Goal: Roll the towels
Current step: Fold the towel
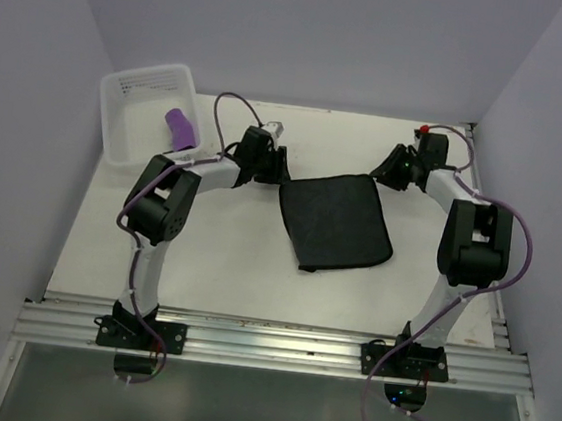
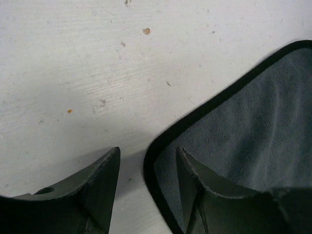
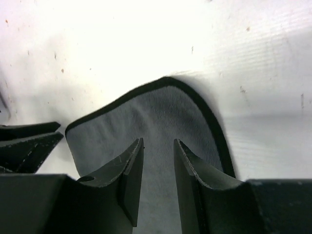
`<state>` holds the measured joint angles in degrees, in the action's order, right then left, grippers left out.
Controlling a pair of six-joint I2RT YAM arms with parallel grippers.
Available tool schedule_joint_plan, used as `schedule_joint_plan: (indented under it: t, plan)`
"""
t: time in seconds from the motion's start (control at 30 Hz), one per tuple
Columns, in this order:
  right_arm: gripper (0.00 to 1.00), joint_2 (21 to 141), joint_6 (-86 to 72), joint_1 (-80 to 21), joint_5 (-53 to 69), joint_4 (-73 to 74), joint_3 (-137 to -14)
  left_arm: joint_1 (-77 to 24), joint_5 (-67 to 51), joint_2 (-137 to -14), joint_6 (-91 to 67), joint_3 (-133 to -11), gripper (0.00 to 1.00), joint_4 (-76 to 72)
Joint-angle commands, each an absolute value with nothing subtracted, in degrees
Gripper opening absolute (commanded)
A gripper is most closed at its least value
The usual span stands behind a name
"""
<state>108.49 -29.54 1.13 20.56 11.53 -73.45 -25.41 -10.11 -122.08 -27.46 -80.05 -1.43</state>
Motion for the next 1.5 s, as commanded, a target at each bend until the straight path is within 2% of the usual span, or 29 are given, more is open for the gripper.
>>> schedule_joint_plan:
  t: [0.0, 0.37, 0.53, 0.6, 0.63, 0.77, 1.17, 1.3, 1.47]
  plan:
    - [0.36, 110.47, -28.56, 2.02, 21.97, 9.76, -77.77, -26.8, -7.74, -123.31, -25.58, -82.09, 0.52, -0.09]
    - [0.43, 115.31, -23.73, 2.29, 17.94, 13.27, -83.67, -28.47, -4.23, -123.66, -23.91, -81.74, 0.33, 6.15]
    - [0.45, 118.38, -21.98, 2.29, 17.58, 13.62, -85.51, -28.56, -2.37, -124.36, -23.38, -81.91, 0.28, 8.44]
    - [0.45, 119.44, -21.54, 2.29, 18.36, 13.54, -85.96, -28.56, -2.55, -124.89, -23.38, -82.18, 0.22, 8.44]
    - [0.45, 119.97, -21.36, 2.2, 18.72, 13.1, -86.13, -28.56, -3.07, -125.15, -23.38, -82.35, 0.14, 8.35]
    - [0.45, 121.81, -21.1, 2.11, 20.39, 11.25, -86.66, -28.65, -4.13, -126.03, -23.12, -83.75, 0.0, 8.44]
    - [0.43, 125.07, -19.34, 1.58, 22.67, 11.07, -88.6, -28.74, -2.99, -125.16, -21.1, -84.9, 0.0, 9.23]
    - [0.4, 123.14, -18.81, 1.5, 23.9, 9.76, -85.61, -28.74, -2.11, -124.28, -20.39, -85.43, 0.0, 10.02]
    - [0.44, 120.67, -18.28, 1.41, 24.69, 6.68, -79.98, -28.74, -1.58, -122.52, -19.43, -85.43, 0.0, 10.63]
